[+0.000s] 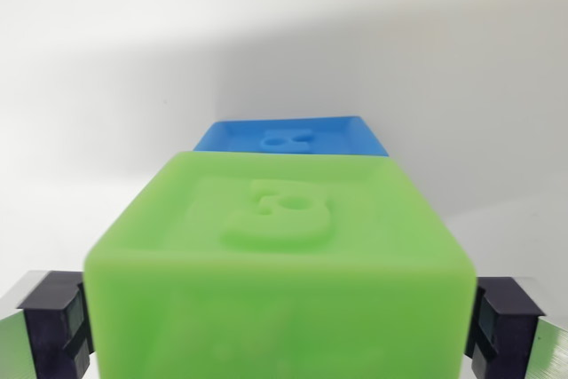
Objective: Stack cube
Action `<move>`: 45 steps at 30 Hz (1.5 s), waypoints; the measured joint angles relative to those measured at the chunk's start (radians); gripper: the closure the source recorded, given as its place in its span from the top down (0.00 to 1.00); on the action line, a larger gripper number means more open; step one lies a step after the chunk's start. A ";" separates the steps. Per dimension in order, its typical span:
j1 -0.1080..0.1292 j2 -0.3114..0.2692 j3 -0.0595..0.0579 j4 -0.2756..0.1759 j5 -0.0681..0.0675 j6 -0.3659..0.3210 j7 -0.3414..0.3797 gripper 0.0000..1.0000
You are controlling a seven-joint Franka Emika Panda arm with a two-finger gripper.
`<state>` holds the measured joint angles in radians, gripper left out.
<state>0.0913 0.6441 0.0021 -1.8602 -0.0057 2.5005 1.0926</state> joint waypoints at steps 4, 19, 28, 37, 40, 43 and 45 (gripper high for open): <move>0.000 0.000 0.000 0.000 0.000 0.000 0.000 1.00; 0.000 -0.048 0.000 -0.005 0.000 -0.038 0.000 1.00; 0.000 -0.104 0.000 -0.009 0.000 -0.089 0.000 1.00; 0.000 -0.164 0.000 -0.009 0.000 -0.149 0.000 1.00; 0.000 -0.185 0.000 -0.005 0.000 -0.174 0.000 1.00; 0.000 -0.203 0.000 -0.001 0.000 -0.196 0.000 1.00; 0.000 -0.217 0.000 0.003 0.000 -0.215 0.000 1.00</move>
<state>0.0913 0.4266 0.0021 -1.8572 -0.0057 2.2855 1.0926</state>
